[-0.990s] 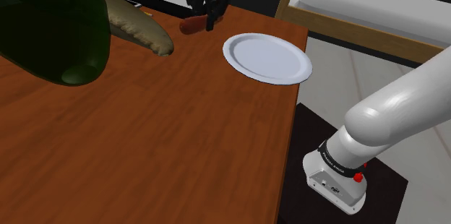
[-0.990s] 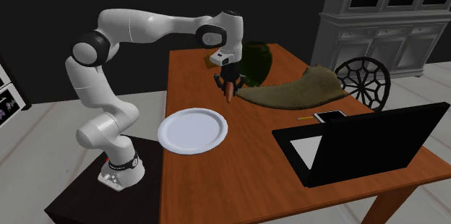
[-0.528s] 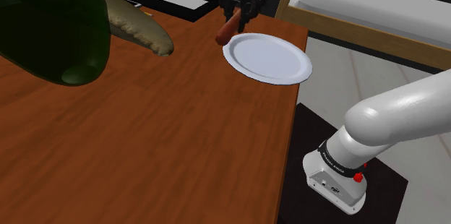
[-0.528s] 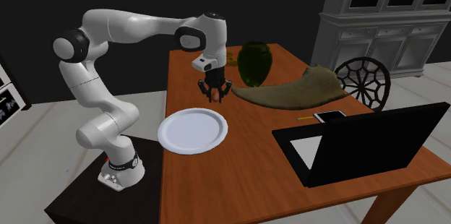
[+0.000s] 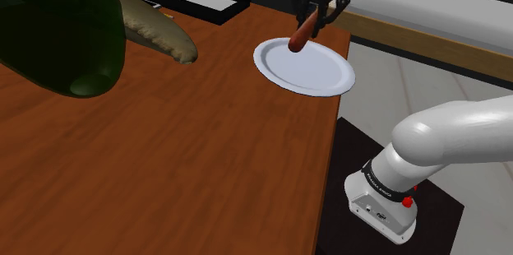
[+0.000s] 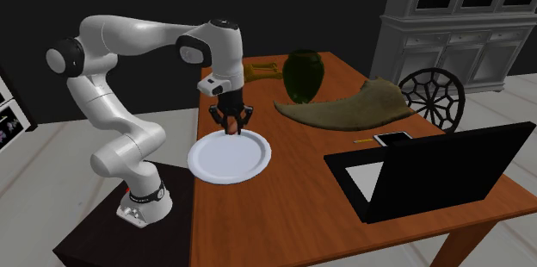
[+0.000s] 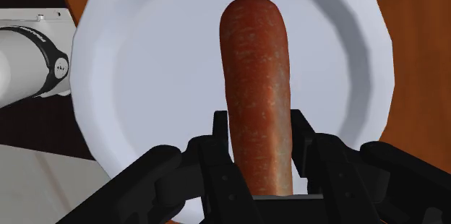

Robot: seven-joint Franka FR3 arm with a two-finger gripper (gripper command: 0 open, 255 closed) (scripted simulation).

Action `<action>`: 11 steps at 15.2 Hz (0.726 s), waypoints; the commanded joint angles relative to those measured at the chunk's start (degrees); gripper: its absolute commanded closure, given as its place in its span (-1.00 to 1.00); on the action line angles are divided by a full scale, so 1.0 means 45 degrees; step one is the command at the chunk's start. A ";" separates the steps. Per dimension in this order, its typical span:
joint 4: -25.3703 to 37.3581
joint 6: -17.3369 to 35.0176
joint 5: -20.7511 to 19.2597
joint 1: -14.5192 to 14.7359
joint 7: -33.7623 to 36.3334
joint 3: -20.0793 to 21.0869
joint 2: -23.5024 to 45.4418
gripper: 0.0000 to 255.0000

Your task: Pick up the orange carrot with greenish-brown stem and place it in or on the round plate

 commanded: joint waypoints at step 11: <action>-0.2364 0.1750 0.0186 0.0098 -0.0555 -0.0064 -0.0551 1.00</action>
